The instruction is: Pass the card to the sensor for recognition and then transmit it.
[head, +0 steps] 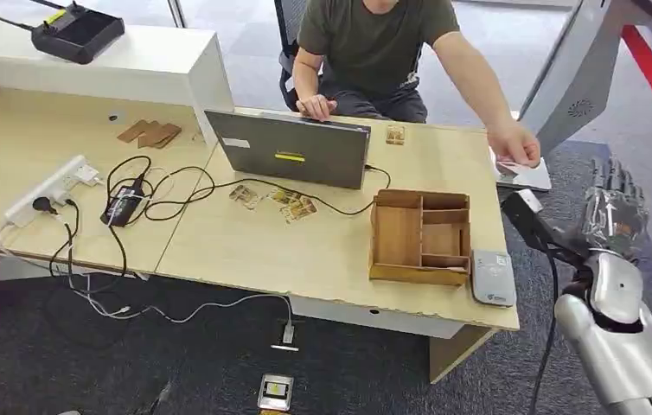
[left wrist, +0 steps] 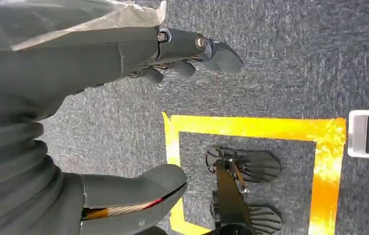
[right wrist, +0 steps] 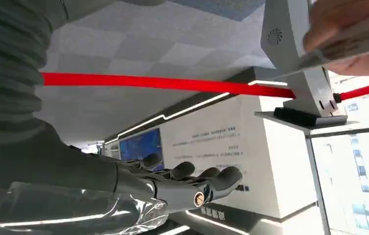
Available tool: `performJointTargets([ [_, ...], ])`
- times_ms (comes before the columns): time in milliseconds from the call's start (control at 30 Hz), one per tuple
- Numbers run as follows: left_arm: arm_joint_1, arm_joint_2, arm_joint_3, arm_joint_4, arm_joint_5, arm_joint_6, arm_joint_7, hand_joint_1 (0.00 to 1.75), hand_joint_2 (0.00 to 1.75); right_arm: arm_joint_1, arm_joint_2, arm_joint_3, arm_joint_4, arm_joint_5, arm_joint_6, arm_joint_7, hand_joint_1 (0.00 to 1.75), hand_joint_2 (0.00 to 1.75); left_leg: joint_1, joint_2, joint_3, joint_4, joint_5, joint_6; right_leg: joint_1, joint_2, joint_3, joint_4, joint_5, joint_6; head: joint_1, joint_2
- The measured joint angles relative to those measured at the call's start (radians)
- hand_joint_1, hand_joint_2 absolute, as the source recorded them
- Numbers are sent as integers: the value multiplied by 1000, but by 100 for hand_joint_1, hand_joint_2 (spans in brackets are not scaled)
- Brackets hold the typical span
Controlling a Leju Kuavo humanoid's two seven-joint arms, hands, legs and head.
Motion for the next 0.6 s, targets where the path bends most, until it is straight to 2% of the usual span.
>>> performJointTargets([
  [100, -1, 0, 0, 0, -2, -5, 2, 0, 175, -16, 11, 10, 28, -2, -36, -23, 0, 175, 0, 0, 0, 0, 0, 0, 0, 0, -1, 0, 0, 0, 0, 0],
  [367, -1, 0, 0, 0, -3, -6, 2, 0, 175, -19, 13, 13, 33, -4, -42, -28, 0, 175, 0, 0, 0, 0, 0, 0, 0, 0, -1, 0, 0, 0, 0, 0],
  [433, 0, -1, 0, 0, -2, -7, -1, 0, 175, -67, 52, 39, 113, -32, -92, -78, 7, 175, 0, 0, -1, 0, 0, 0, 0, 0, -1, 0, 0, 0, 0, 0],
  [467, 3, -1, 0, 0, -2, -9, -4, 0, 175, -95, 82, 55, 163, -47, -103, -97, 175, 175, 0, 0, -1, 0, 0, 0, 0, 0, -1, 0, 0, 0, 0, 0],
  [600, 5, 0, 0, 0, -3, -15, -5, 0, 175, -111, 109, 67, 206, -55, -103, -111, 175, 175, 0, 0, -1, 0, 0, 0, 0, 0, -1, 0, 0, 0, 0, 0],
])
